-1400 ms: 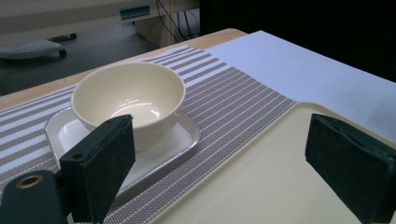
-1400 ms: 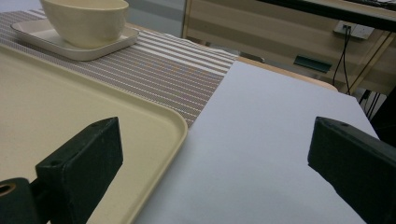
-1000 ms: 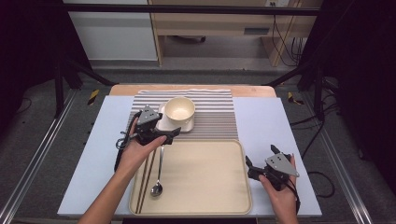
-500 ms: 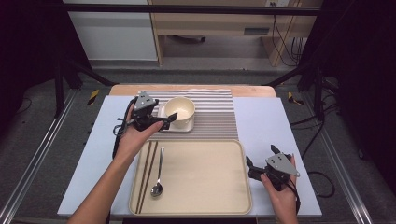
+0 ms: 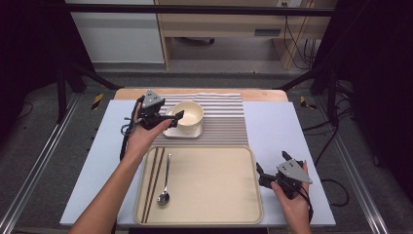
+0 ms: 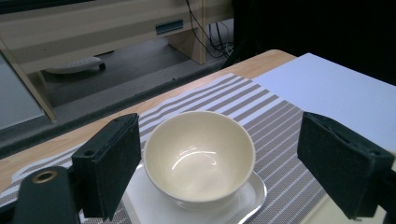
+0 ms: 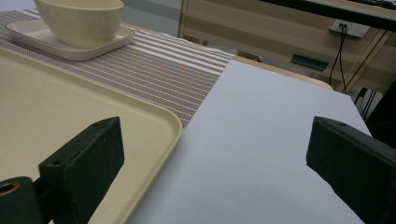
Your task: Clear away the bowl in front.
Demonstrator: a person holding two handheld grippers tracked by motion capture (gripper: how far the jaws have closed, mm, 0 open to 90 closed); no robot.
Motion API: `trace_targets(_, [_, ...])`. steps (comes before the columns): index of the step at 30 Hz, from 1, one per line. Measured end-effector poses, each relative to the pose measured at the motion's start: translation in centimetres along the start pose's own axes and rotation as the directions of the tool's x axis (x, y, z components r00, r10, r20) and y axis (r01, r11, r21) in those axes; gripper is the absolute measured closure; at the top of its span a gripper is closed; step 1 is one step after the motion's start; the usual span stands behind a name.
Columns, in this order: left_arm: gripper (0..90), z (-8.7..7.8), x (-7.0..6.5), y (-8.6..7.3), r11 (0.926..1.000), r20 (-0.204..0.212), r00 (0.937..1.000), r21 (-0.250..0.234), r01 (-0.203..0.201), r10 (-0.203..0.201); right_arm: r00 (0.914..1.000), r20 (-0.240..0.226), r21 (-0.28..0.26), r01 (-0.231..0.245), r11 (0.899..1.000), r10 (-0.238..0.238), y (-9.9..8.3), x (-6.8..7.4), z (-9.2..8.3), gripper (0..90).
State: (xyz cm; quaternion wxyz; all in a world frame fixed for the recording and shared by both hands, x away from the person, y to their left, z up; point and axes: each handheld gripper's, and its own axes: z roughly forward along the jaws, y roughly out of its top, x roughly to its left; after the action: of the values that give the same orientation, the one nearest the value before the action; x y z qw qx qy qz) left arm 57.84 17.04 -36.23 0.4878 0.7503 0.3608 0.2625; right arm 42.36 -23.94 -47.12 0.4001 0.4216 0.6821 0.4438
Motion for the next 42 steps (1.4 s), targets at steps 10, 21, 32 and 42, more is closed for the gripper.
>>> trace_targets(10, [15.9, 2.0, 1.4, -0.6, 0.9999, -0.067, 0.9977, 0.016, 0.0, 0.001, 0.9999, 0.015, 0.005, -0.004, 1.0, 0.004, 0.1, 0.0, 0.0, 4.8])
trace_targets(21, [17.2, 3.4, 2.3, -1.4, 0.9998, -0.105, 0.9944, 0.018, 0.01, -0.008, 0.9999, 0.005, -0.005, 0.009, 1.0, -0.009, 0.2, 0.1, -0.2, 4.8])
trace_targets(32, [19.8, 4.4, 3.1, -2.2, 0.9978, -0.132, 0.9909, 0.057, 0.033, -0.026, 0.9999, 0.006, -0.006, 0.009, 1.0, -0.009, 0.2, 0.0, -0.3, 4.9])
trace_targets(42, [27.9, 5.1, 2.8, -2.6, 0.9939, -0.142, 0.9896, 0.104, 0.038, -0.023, 1.0, 0.003, -0.007, 0.003, 1.0, -0.003, 0.2, 0.0, -0.4, 4.9])
